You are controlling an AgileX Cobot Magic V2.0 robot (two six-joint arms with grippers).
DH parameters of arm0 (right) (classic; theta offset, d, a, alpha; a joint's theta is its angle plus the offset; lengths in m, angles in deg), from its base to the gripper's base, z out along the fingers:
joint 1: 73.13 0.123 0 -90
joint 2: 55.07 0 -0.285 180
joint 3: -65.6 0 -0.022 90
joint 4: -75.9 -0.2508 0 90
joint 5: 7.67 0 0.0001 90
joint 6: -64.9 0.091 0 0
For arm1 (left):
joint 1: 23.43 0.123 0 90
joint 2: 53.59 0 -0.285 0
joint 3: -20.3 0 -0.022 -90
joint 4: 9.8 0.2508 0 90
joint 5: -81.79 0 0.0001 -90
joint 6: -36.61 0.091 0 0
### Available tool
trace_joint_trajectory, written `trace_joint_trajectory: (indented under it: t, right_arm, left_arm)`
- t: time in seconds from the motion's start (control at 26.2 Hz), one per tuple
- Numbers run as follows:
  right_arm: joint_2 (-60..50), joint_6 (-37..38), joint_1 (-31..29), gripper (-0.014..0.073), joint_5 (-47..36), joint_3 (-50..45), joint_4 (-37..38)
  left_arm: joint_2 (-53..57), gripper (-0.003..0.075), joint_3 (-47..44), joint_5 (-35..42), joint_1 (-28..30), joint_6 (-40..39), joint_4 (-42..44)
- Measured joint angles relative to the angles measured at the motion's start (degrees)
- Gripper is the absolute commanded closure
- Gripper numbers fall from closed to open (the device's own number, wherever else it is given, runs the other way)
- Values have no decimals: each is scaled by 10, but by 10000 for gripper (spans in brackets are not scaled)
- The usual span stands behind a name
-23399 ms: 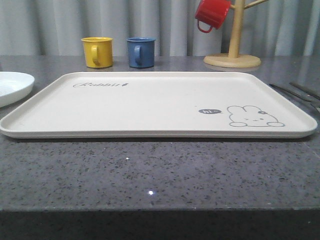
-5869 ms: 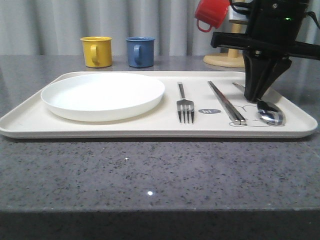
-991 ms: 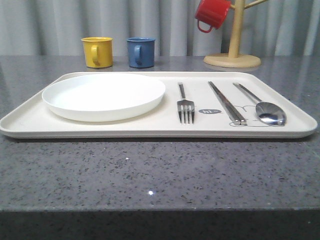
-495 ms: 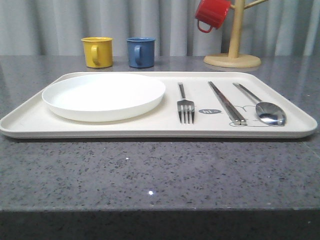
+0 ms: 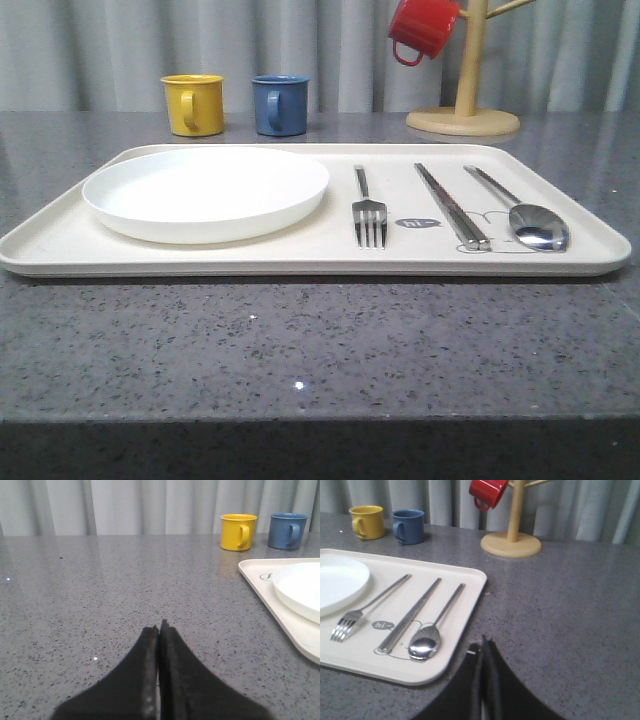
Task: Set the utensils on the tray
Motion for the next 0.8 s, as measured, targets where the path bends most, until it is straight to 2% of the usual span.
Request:
trace_joint_trajectory:
  t: [0.38, 0.8]
  right_arm:
    - [-67, 0, -111, 662, -24, -143, 2]
    - [-101, 0, -132, 662, -21, -163, 2]
  left_arm:
    - [0, 738, 0, 0, 0, 0, 0]
    - [0, 738, 0, 0, 0, 0, 0]
